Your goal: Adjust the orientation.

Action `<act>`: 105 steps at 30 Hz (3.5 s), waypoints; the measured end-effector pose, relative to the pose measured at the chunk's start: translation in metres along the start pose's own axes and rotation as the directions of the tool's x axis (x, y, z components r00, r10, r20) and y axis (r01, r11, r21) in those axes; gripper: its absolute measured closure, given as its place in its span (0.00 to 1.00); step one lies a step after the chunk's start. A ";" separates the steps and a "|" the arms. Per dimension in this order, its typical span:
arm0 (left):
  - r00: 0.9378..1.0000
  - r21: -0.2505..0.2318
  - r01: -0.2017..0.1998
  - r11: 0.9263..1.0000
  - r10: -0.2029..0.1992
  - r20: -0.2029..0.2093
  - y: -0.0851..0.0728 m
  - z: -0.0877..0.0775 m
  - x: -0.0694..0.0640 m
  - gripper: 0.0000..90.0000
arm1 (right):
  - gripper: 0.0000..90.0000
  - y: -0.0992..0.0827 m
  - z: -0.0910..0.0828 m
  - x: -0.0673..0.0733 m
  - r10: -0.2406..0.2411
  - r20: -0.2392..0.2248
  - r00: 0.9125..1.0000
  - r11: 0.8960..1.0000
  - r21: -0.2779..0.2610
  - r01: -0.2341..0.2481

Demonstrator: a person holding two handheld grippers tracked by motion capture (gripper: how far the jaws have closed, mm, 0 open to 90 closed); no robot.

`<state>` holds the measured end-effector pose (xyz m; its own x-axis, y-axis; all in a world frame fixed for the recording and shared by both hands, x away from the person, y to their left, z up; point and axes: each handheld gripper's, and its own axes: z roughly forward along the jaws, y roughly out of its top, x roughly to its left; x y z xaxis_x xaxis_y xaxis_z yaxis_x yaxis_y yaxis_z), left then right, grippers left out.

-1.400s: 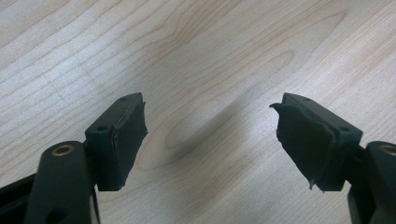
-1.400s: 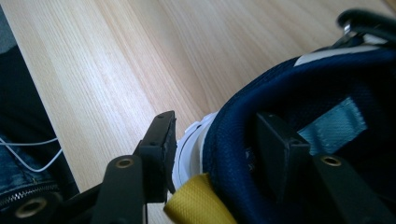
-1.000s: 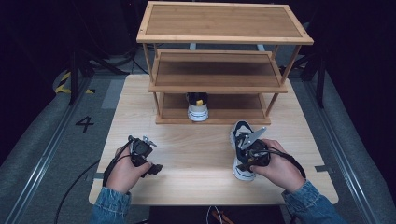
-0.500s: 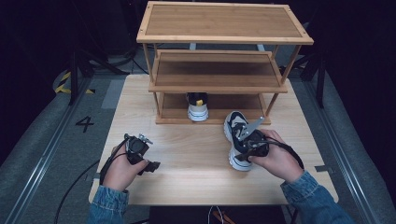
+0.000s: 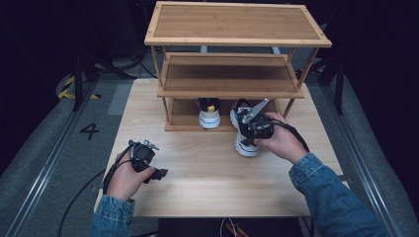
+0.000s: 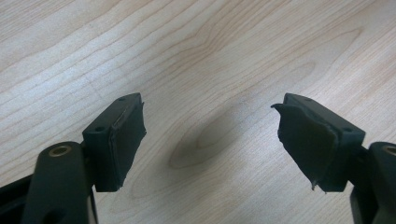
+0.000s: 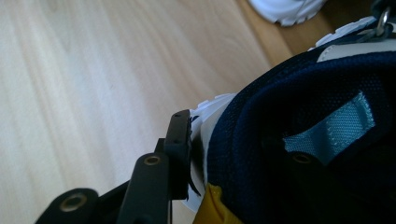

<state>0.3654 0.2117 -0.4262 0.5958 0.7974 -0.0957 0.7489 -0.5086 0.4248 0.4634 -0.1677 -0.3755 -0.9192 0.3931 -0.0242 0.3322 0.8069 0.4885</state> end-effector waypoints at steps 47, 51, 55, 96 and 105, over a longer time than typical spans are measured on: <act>0.997 0.007 -0.068 0.998 0.067 0.032 0.028 0.012 -0.008 0.26 | 0.51 -0.011 -0.020 -0.004 0.284 0.176 0.942 0.930 -0.291 -0.226; 0.996 0.010 -0.078 0.997 0.078 0.035 0.031 0.014 -0.010 0.26 | 0.53 -0.026 -0.010 -0.001 0.312 0.207 0.927 0.931 -0.263 -0.254; 0.997 0.015 -0.073 0.997 0.073 0.039 0.031 0.015 -0.011 0.26 | 0.57 -0.033 0.005 -0.001 0.328 0.202 0.923 0.927 -0.255 -0.274; 1.000 -0.002 0.000 1.000 0.000 0.011 -0.003 0.000 -0.003 0.27 | 0.61 -0.005 0.058 -0.038 0.395 0.290 0.871 0.894 -0.340 -0.292; 1.000 0.001 -0.001 1.000 0.001 0.013 -0.004 0.001 -0.004 0.27 | 0.52 -0.005 0.066 -0.039 0.389 0.358 0.849 0.893 -0.374 -0.252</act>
<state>0.3607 0.2103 -0.4279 0.6001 0.7927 -0.1071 0.7486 -0.5094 0.4243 0.5114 -0.1574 -0.4348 -0.5749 0.8057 -0.1427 0.4489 0.4563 0.7683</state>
